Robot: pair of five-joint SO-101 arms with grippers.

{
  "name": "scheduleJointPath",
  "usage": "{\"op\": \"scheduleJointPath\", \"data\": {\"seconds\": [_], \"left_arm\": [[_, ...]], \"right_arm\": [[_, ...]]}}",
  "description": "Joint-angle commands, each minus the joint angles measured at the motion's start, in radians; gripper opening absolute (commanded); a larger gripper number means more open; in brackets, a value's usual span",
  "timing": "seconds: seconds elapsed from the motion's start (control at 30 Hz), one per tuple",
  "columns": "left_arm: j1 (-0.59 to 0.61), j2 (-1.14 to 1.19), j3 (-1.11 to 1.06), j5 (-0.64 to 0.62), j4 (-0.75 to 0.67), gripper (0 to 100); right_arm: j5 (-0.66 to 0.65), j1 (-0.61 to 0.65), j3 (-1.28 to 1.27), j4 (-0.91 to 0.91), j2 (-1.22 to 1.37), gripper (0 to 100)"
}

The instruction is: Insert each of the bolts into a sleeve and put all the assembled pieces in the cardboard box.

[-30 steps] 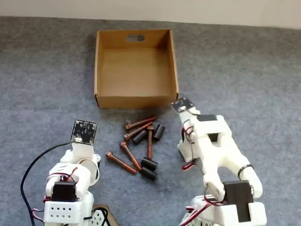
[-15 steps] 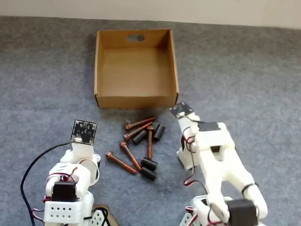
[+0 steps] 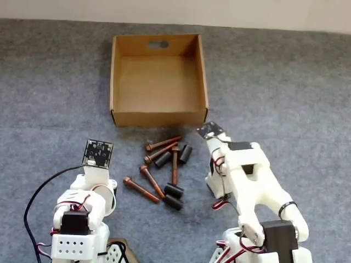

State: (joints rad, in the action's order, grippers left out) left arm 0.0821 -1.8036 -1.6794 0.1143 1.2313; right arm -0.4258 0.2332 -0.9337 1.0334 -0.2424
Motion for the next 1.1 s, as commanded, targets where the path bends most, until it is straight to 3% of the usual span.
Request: {"op": "scheduleJointPath", "data": {"seconds": [0.0, 0.17, 0.33, 0.57, 0.73, 0.8, 0.9, 1.07], "left_arm": [[-0.012, -0.004, -0.016, -0.006, 0.002, 1], [-0.012, -0.004, -0.016, -0.006, 0.002, 1], [-0.012, -0.004, -0.016, -0.006, -0.005, 1], [-0.012, -0.005, -0.015, 0.002, -0.005, 1], [-0.012, -0.005, -0.007, 0.219, -0.017, 1], [0.002, -0.005, 0.027, 0.239, -0.061, 1], [0.096, 0.004, 0.13, 0.155, -0.127, 1], [0.163, 0.005, 0.3, 0.032, -0.149, 15]], "right_arm": [[-0.006, 0.005, -0.005, -0.041, -0.021, 0.8], [0.021, 0.005, -0.01, 0.033, -0.248, 0.6], [0.218, 0.024, -0.038, 0.065, -0.507, 0.6], [0.374, 0.056, -0.326, -0.245, -0.625, 0.6], [0.417, 0.056, -0.417, -0.318, -0.673, 0.6], [0.417, 0.056, -0.441, -0.331, -0.682, 0.6], [0.413, 0.056, -0.478, -0.364, -0.687, 0.6], [0.411, 0.056, -0.492, -0.371, -0.688, 0.6]]}}
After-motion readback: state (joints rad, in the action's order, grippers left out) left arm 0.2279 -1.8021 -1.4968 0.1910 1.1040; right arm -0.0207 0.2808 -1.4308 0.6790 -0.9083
